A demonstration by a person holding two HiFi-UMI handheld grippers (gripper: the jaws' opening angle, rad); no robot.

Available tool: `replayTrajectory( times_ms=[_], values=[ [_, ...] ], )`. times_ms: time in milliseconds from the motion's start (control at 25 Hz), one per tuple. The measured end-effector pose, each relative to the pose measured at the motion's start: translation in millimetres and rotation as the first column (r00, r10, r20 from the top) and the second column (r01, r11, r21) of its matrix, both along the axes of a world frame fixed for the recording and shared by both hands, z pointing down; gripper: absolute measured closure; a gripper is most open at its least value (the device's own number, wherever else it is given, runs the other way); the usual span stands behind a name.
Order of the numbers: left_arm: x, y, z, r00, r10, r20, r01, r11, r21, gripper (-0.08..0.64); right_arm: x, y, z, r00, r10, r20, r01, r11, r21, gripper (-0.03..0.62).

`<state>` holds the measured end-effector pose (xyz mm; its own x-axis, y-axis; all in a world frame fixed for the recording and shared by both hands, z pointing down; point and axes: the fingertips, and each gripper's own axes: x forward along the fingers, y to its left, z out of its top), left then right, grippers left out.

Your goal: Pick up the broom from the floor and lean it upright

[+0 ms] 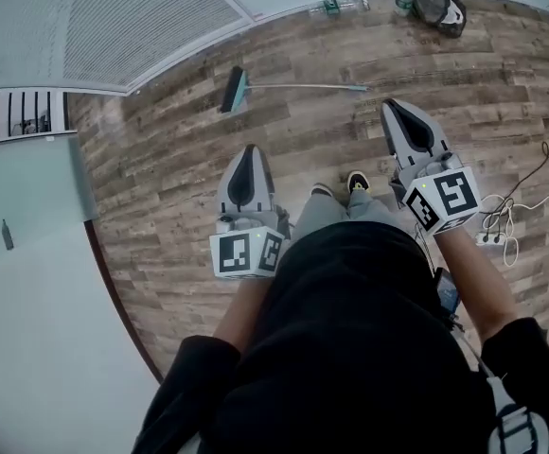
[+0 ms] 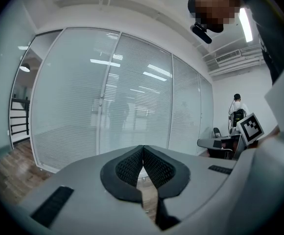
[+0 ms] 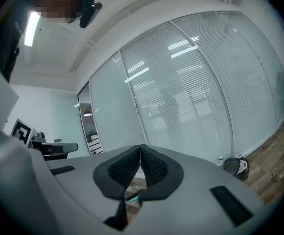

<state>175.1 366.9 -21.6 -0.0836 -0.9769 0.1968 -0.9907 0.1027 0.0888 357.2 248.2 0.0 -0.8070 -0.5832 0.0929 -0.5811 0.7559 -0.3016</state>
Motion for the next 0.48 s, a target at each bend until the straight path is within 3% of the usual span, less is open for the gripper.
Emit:
replayTrajectory(
  times_ms=[280, 480],
  values=[
    [-23, -26, 10, 1.000, 0.005, -0.016, -0.005, 0.999, -0.034, 0.537, -34, -28, 10, 1.000, 0.011, -0.004, -0.011, 0.999, -0.045, 0.574],
    [-61, -56, 29, 0.999, 0.025, -0.046, -0.027, 0.999, -0.047, 0.538, -71, -54, 18, 0.999, 0.021, -0.041, -0.023, 0.999, -0.045, 0.574]
  ],
)
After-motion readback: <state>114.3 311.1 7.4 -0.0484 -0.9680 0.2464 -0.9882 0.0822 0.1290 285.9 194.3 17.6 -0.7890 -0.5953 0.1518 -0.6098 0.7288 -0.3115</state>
